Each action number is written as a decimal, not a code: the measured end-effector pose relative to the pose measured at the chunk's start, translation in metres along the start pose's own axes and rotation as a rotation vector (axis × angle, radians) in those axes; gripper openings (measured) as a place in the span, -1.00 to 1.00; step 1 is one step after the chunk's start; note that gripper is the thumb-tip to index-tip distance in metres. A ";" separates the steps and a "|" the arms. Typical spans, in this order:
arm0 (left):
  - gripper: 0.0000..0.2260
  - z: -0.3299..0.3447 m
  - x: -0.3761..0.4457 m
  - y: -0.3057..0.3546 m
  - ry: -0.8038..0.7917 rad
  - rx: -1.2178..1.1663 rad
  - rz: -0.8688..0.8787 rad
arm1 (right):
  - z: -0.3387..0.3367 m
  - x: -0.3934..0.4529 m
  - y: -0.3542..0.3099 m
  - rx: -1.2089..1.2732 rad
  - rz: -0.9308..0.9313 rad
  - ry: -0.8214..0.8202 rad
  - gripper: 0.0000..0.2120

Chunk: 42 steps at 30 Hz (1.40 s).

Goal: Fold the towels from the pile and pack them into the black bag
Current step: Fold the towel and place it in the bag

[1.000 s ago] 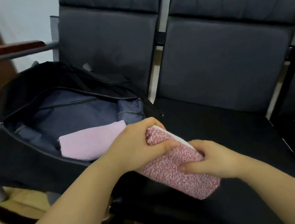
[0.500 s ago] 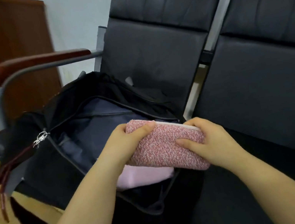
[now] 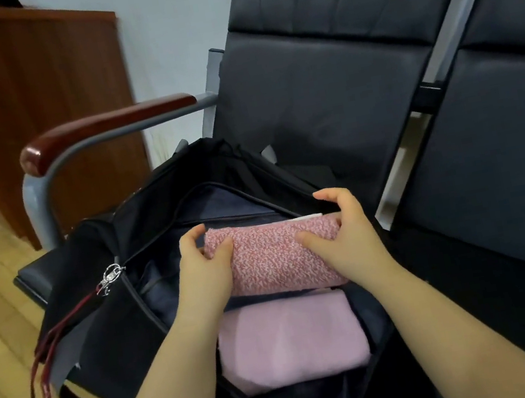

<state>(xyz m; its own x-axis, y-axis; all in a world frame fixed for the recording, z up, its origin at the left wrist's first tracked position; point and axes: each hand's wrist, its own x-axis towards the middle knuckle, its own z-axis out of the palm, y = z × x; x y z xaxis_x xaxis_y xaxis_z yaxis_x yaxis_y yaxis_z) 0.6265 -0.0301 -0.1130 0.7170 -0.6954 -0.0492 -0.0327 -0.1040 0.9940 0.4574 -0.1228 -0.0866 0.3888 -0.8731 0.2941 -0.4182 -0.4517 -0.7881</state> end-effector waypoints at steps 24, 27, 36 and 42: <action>-0.40 -0.001 -0.012 -0.036 -0.428 0.901 0.059 | 0.046 -0.050 0.028 -0.685 0.015 -0.447 0.03; -0.37 -0.014 -0.008 -0.043 -0.501 0.731 0.116 | 0.041 -0.056 0.033 -0.716 0.011 -0.450 0.05; -0.02 -0.045 -0.016 -0.057 -0.747 0.834 0.340 | 0.018 -0.062 0.056 -0.744 -0.022 -0.429 0.23; 0.04 -0.061 -0.016 -0.048 -0.635 1.061 0.082 | 0.020 -0.062 0.059 -0.733 -0.019 -0.425 0.17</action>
<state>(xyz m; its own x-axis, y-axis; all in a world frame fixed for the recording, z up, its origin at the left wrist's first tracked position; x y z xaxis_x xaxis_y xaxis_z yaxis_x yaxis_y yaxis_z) 0.6590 0.0291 -0.1538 0.2311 -0.9176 -0.3233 -0.8212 -0.3622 0.4410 0.4252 -0.0913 -0.1624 0.6155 -0.7871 -0.0405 -0.7779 -0.5984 -0.1919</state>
